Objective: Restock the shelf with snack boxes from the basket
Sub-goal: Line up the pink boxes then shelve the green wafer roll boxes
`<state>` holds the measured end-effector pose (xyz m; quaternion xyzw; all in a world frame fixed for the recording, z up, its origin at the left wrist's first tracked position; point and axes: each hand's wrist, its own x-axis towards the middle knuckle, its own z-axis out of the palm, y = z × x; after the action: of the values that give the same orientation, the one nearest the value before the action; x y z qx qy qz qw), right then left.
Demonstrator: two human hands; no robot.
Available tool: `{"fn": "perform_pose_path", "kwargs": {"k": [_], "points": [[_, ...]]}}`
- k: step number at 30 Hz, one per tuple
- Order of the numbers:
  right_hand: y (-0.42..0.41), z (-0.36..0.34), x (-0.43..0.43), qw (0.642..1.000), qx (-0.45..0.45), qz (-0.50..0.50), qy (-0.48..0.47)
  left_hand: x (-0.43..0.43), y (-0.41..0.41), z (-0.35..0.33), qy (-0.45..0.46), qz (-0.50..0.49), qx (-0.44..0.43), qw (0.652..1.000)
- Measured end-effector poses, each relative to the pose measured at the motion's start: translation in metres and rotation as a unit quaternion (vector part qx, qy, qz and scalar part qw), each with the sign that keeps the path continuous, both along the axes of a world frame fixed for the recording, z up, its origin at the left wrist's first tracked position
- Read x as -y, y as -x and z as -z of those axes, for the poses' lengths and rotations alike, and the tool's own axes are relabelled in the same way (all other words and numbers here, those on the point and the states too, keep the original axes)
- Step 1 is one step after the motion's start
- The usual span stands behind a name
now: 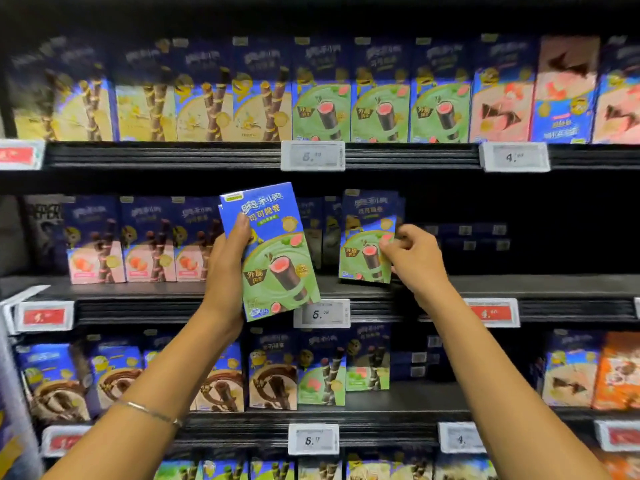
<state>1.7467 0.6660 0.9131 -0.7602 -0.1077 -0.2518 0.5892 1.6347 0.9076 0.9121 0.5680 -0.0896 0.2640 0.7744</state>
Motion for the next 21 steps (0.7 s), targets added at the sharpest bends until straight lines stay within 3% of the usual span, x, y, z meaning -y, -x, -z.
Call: {"fn": "perform_pose_path", "kwargs": {"k": [9,21], "points": [[-0.044,-0.004,-0.02,0.983,-0.034,0.1,0.147,0.01,-0.006,-0.017,0.033,0.003,0.018,0.999],[-0.06,-0.013,-0.034,0.957,-0.053,0.107,0.263,0.01,-0.009,-0.013,0.018,-0.021,0.014,1.0]]}}
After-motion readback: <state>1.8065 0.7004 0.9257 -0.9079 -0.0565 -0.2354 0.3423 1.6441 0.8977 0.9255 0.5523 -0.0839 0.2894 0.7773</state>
